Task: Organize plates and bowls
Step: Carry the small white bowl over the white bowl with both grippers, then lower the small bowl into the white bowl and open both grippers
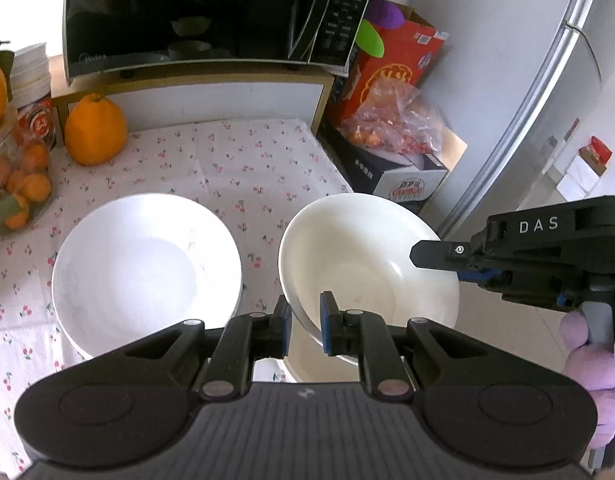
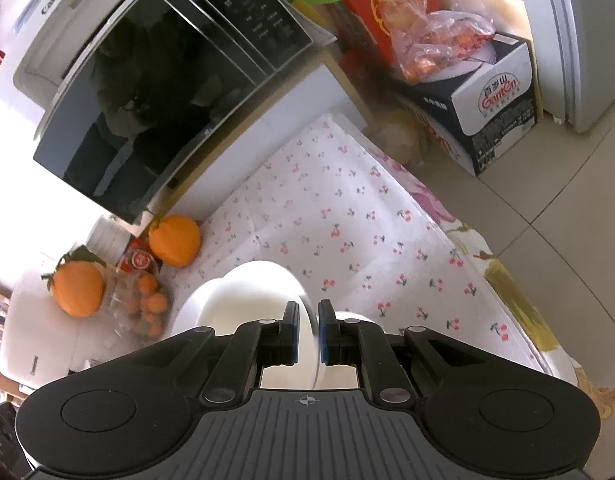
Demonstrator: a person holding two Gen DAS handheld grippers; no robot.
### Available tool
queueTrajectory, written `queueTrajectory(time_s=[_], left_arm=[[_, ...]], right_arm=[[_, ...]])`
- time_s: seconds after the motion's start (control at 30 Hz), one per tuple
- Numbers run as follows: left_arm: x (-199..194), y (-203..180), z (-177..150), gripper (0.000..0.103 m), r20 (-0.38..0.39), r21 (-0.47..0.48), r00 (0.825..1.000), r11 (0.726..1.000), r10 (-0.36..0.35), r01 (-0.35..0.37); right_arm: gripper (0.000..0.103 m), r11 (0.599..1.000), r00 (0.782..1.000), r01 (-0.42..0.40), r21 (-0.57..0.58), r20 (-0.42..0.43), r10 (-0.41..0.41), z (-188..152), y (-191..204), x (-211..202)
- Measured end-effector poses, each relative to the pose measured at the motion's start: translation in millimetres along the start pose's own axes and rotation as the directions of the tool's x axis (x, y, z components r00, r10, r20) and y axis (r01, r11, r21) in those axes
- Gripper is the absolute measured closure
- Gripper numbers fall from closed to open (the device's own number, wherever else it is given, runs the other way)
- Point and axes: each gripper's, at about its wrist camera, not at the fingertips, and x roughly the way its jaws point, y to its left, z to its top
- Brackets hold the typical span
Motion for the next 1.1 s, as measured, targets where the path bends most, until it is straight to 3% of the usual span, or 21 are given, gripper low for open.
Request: queueTrajectory(time_s=[0.23, 0.47, 0.87, 1.03, 1.1], left_arm=[[13, 4, -17, 0.089, -0.028, -0.028, 0.999, 0.999, -0.025, 0.024], [27, 0, -24, 0.089, -0.059, 0.019, 0.998, 0.999, 0.030, -0.029], [31, -2, -31, 0.088, -0.069, 0.052, 0.996, 0.997, 0.058, -0.055], [32, -4, -33, 0.075, -0.047, 0.072, 0.998, 0.997, 0.033, -0.029], [31, -5, -35, 0.063, -0.031, 0.096, 0.999, 0.995, 0.022, -0.019]], right_arm=[[0.092, 0.999, 0.999, 0.044, -0.028, -0.027, -0.045, -10, -6, 8], [0.092, 0.994, 0.993, 0.097, -0.040, -0.066, -0.100, -17, -11, 24], [0.089, 0.982, 0.981, 0.160, -0.100, -0.094, -0.169, -23, -10, 39], [0.084, 0.981, 0.983, 0.155, -0.116, -0.083, -0.165, -20, -9, 39], [0.081, 0.983, 0.985, 0.140, -0.115, -0.082, -0.150, -19, -11, 38]])
